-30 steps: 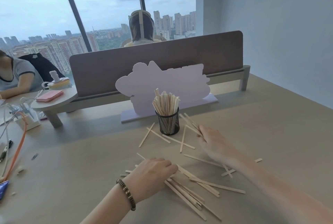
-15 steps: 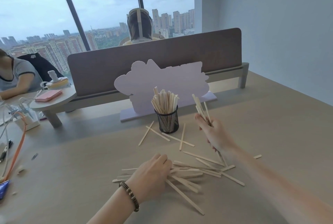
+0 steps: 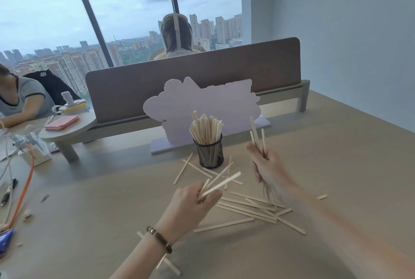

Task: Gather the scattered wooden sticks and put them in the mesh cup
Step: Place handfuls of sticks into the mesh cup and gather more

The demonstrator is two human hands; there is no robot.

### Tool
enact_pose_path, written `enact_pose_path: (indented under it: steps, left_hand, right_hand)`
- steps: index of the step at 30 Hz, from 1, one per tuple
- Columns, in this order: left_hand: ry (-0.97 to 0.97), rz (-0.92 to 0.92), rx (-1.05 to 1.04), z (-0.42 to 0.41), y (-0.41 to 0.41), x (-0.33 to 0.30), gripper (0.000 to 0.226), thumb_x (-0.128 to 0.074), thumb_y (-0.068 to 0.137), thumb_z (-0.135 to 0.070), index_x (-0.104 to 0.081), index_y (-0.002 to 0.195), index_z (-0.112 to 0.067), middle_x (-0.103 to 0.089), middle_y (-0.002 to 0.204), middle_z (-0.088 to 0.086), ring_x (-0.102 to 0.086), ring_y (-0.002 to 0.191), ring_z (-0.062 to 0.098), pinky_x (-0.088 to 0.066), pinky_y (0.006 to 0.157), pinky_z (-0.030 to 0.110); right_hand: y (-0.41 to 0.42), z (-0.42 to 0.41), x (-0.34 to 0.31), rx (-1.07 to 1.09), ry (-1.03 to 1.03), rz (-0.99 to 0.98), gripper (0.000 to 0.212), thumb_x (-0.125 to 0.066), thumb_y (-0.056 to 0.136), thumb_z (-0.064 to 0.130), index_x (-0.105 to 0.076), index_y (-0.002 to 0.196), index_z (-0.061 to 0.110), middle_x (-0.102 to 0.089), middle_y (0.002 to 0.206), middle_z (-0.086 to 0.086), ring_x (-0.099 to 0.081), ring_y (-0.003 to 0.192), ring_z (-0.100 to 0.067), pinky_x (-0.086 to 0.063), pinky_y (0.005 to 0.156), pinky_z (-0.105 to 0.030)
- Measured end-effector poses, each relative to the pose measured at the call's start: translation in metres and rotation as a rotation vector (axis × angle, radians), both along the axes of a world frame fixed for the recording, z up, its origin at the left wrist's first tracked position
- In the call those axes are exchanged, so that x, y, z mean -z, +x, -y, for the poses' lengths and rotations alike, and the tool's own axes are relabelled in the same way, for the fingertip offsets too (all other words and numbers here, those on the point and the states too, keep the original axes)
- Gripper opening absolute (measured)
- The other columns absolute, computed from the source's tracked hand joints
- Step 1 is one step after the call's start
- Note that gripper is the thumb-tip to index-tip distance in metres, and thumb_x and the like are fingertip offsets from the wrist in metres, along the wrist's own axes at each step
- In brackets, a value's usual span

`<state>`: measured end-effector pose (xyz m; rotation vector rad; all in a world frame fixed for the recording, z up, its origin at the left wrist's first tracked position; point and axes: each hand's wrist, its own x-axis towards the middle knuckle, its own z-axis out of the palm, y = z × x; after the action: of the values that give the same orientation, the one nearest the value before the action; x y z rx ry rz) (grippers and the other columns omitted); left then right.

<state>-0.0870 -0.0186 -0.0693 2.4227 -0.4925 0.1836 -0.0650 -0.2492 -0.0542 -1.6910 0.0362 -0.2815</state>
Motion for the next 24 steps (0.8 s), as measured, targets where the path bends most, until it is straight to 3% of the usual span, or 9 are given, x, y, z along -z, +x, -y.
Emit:
enact_pose_path:
  steps: [5,10,13,19,24]
  left_hand:
    - [-0.390,-0.061,-0.105,0.009,-0.003,-0.015,0.049,-0.062,0.089,-0.045,-0.039,0.055,-0.018,-0.046,0.034,-0.001,-0.043,0.028,0.012,-0.038,0.040,0.023]
    - [-0.790,0.008,-0.112,0.018,0.003,-0.030,0.062,-0.051,0.089,-0.047,-0.030,0.053,-0.001,-0.028,0.042,0.006,-0.023,0.036,0.013,-0.016,0.041,0.024]
    - [-0.855,0.081,-0.079,0.021,0.006,-0.032,0.062,-0.053,0.089,-0.042,-0.030,0.059,0.007,-0.027,0.047,0.006,-0.022,0.041,0.013,-0.017,0.042,0.029]
    - [-0.927,0.135,-0.166,0.026,0.010,-0.020,0.045,-0.060,0.095,-0.018,-0.046,0.060,0.006,-0.040,0.037,0.001,-0.039,0.035,0.020,-0.036,0.043,0.029]
    - [-0.919,0.054,-0.170,0.023,0.009,-0.003,0.040,-0.069,0.087,-0.023,-0.050,0.066,0.005,-0.040,0.035,0.003,-0.043,0.032,0.022,-0.040,0.045,0.030]
  right_hand:
    - [-0.003,-0.005,-0.005,-0.065,0.166,-0.062,0.057,-0.057,0.086,0.063,-0.026,0.057,0.027,-0.023,0.050,0.002,-0.017,0.042,-0.013,-0.012,0.044,-0.028]
    - [-0.008,-0.012,-0.016,-0.072,0.291,-0.027,0.056,-0.065,0.077,0.061,-0.031,0.050,0.026,-0.023,0.047,0.005,-0.015,0.040,-0.012,-0.012,0.040,-0.023]
    - [-0.009,-0.020,-0.018,-0.074,0.231,0.039,0.057,-0.065,0.081,0.057,-0.027,0.052,0.025,-0.025,0.047,0.000,-0.018,0.041,-0.014,-0.014,0.043,-0.027]
    - [-0.003,-0.028,-0.006,-0.051,0.195,0.029,0.056,-0.076,0.085,0.032,-0.035,0.048,0.020,-0.030,0.043,-0.002,-0.026,0.039,-0.015,-0.027,0.042,-0.024]
    - [-0.005,-0.030,0.007,-0.124,0.148,0.053,0.049,-0.079,0.081,0.029,-0.046,0.054,0.004,-0.038,0.046,-0.009,-0.037,0.042,-0.016,-0.037,0.046,-0.021]
